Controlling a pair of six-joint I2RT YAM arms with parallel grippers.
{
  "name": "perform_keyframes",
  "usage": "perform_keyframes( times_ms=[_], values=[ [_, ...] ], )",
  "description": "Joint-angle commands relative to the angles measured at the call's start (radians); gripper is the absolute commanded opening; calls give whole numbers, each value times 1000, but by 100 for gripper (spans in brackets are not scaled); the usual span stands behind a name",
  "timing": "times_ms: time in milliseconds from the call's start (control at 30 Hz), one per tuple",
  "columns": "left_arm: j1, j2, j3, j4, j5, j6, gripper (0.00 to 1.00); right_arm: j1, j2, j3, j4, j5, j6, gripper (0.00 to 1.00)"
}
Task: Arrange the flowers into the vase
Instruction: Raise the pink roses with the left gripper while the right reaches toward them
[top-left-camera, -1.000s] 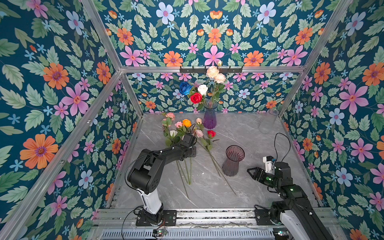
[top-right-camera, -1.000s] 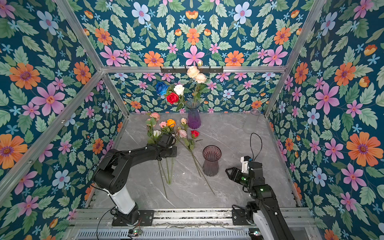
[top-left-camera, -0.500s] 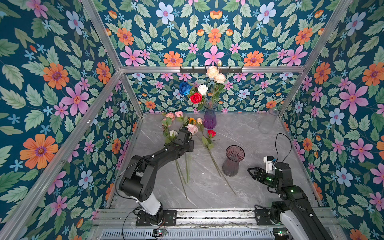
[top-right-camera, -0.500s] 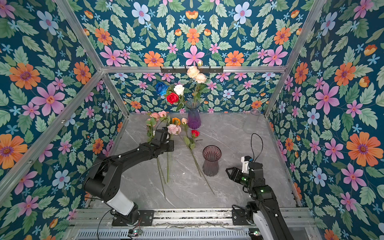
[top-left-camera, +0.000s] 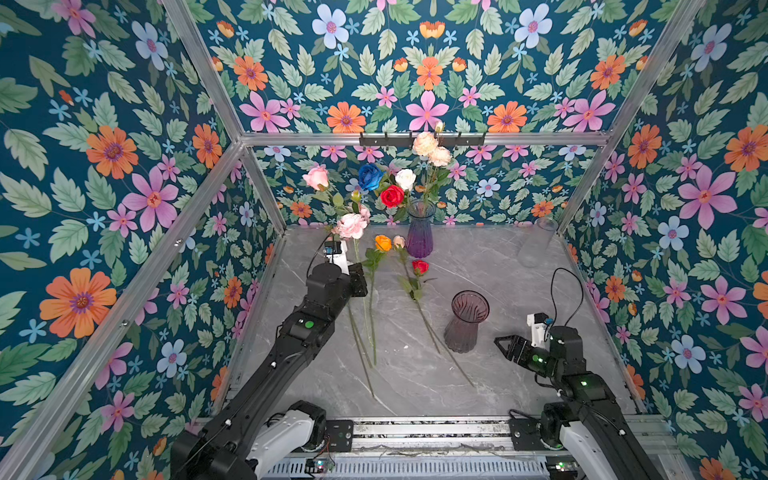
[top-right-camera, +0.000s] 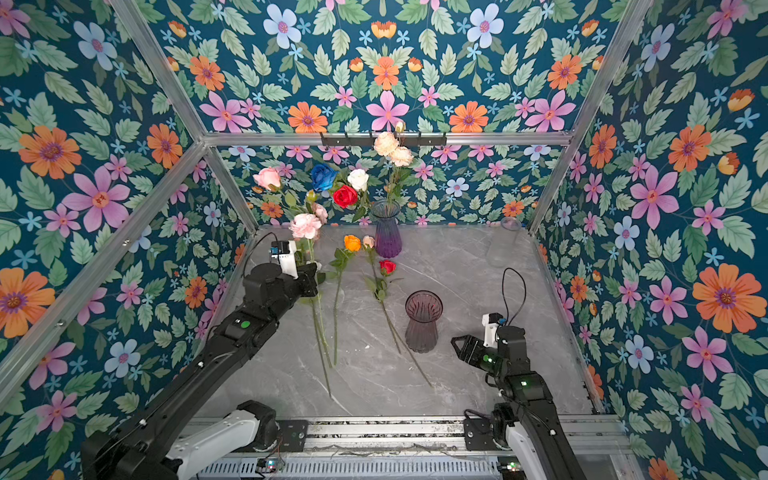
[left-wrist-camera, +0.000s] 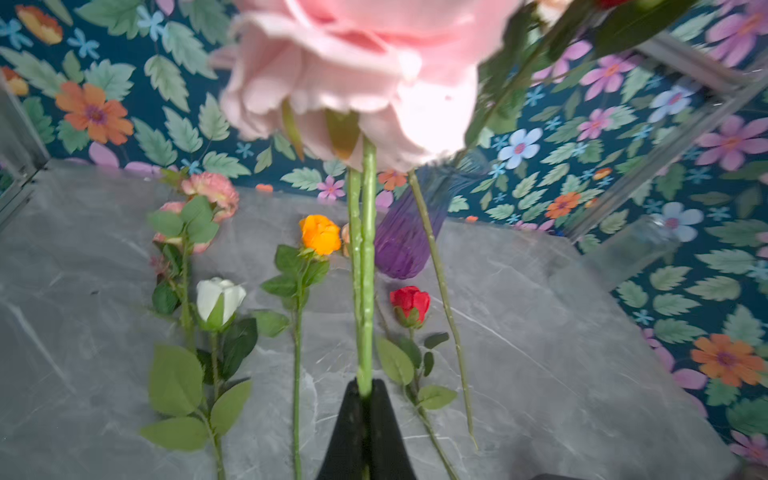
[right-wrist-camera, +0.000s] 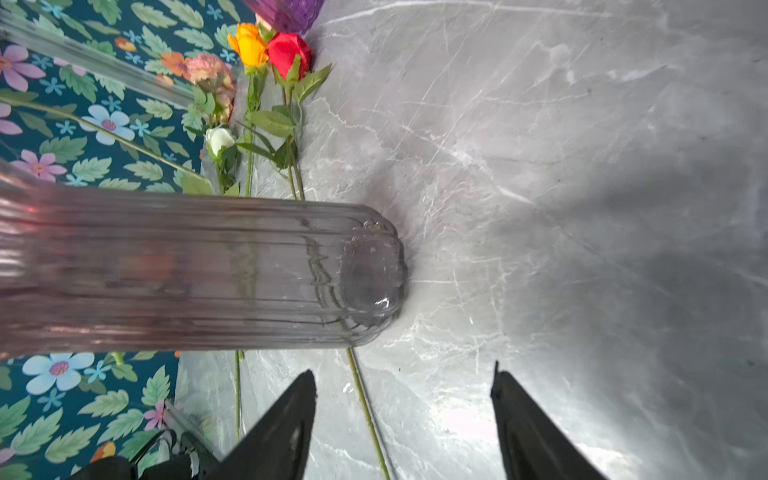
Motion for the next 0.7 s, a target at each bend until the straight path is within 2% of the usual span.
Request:
perform_keyframes(
  times_ms=[0,100,167,267,333,433,533,600,667],
  values=[
    [0,-39,27,6,101,71,0,45,-44,4,24,-1,-27,69],
    [-1,-85,45,-60,45,102,0,93,-128,6,2,11,-43,69],
    [0,-118,49,-81,62,126,0,109,-199,36,-22,-7,-48,67],
    [0,-173,36,-59,205,166,0,126,-305,142,-49,-38,-50,65],
    [0,-204,31,-38,295,176,0,126,-299,235,-53,-55,-79,65],
    [-1,-240,35,-29,344,186,0,126,-144,385,-6,-183,-138,63],
    [-1,-272,42,-46,354,216,0,142,54,506,112,-345,-134,57],
    [-1,-287,41,-51,381,228,0,227,187,629,135,-351,-179,55],
    [-1,-294,28,-37,436,219,0,389,325,785,51,-270,-312,55]
  ],
)
